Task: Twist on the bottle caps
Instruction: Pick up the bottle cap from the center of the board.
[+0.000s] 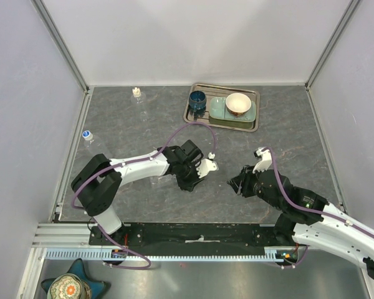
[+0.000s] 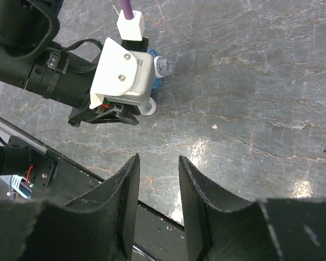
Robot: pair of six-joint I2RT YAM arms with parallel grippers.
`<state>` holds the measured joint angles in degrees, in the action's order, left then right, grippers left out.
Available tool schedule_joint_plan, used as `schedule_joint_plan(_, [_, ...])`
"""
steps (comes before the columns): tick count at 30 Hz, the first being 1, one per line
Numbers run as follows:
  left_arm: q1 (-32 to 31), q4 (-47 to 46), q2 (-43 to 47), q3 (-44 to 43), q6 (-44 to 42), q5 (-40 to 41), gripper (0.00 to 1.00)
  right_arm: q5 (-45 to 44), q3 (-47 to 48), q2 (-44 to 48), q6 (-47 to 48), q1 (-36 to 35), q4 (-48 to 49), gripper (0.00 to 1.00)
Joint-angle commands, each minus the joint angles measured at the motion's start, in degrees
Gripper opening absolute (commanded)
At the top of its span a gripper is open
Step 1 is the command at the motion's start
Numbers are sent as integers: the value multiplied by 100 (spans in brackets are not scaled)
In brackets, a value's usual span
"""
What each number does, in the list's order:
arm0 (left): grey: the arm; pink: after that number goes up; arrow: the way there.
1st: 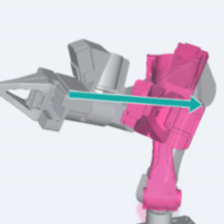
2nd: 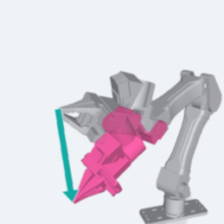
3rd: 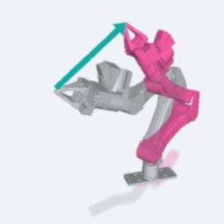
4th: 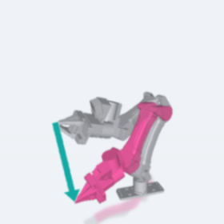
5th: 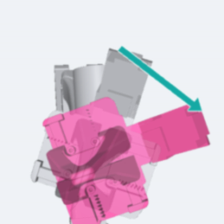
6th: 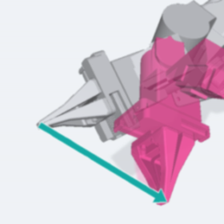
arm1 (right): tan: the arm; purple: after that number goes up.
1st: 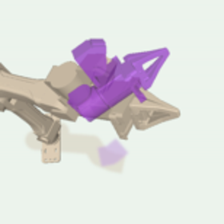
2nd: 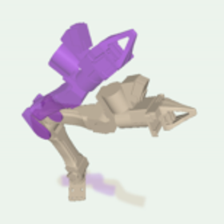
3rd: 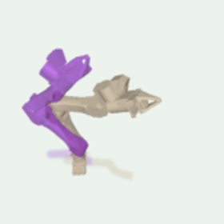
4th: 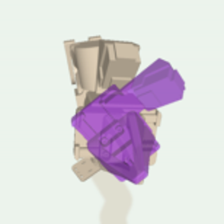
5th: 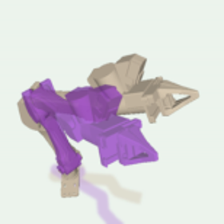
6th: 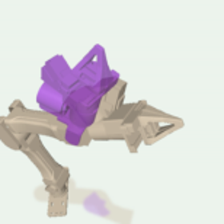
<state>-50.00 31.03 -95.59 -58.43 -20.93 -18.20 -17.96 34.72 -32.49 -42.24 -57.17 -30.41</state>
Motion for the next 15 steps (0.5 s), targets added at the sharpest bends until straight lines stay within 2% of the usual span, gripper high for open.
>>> schedule_joint_plan(1, [-19,-79,-117,-300,168,-334,25,29,9,59,-56,-14,220,41])
schedule_joint_plan(9, [315,96,41,-713,159,-9,25,38,-18,103,-83,-22,255,41])
schedule_joint_plan(15, [473,377,-126,-748,133,-140,25,20,0,146,-83,-14,229,41])
